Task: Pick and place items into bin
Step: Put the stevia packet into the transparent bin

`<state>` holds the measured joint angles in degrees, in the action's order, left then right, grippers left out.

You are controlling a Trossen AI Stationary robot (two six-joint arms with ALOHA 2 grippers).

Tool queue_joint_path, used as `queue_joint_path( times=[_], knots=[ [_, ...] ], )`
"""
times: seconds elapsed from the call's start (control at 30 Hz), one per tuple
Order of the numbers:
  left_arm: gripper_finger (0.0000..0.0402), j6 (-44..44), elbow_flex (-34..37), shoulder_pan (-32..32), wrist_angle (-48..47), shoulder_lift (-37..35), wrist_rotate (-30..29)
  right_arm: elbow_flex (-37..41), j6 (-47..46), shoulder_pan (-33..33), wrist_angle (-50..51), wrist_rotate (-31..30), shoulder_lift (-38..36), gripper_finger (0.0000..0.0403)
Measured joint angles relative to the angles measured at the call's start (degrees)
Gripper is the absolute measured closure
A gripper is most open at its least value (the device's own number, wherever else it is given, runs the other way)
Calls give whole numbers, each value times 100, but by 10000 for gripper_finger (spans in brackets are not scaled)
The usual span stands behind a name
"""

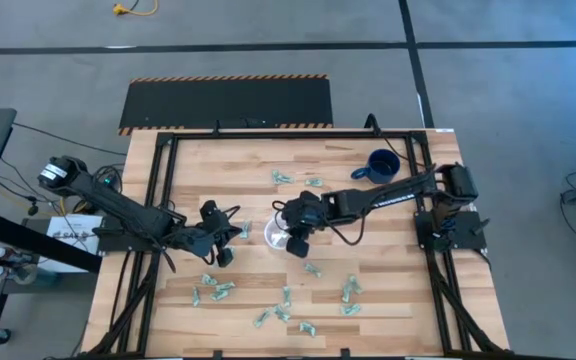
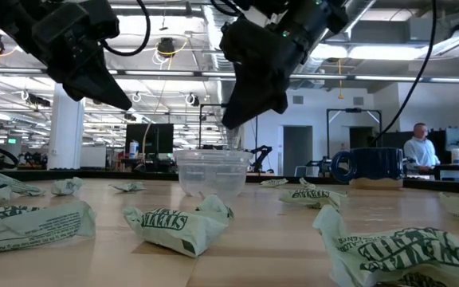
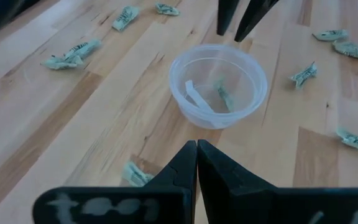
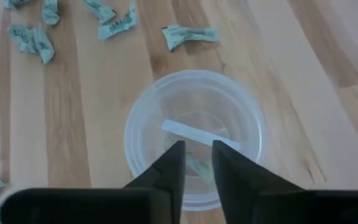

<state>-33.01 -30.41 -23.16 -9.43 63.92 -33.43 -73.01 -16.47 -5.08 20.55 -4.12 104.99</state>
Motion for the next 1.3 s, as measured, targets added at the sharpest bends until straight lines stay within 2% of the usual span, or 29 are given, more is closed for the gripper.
queue_joint_path(
  times=[0.17,0.23,0.37,0.5,0.67,0.73,1.0,1.17,1.3],
  knots=[
    [400,68,0,10,3,0,20,6,32,74,132,-27,-260,278],
    [399,94,0,104,1,-2,225,2,58,74,346,-171,-540,268],
    [382,-53,0,485,-258,-2,872,2,63,-117,957,-1069,-1116,260],
    [341,-229,0,979,-565,-2,994,0,-171,-478,1680,-1952,-1676,262],
    [283,-471,0,1629,-645,-2,2018,0,-895,-1038,2638,-2811,-2078,273],
    [265,-531,0,1803,-664,-2,2230,0,-1286,-1285,3049,-3086,-2155,277],
    [229,-530,-7,1985,-901,181,2199,0,-3084,-2415,4388,-4050,-2153,283],
    [225,-529,-55,1982,-690,931,2471,2,-4041,-2976,4914,-4399,-2135,283],
    [225,-462,-425,1982,-807,1597,2697,2,-4389,-3235,5006,-4470,-2133,283]
  ],
)
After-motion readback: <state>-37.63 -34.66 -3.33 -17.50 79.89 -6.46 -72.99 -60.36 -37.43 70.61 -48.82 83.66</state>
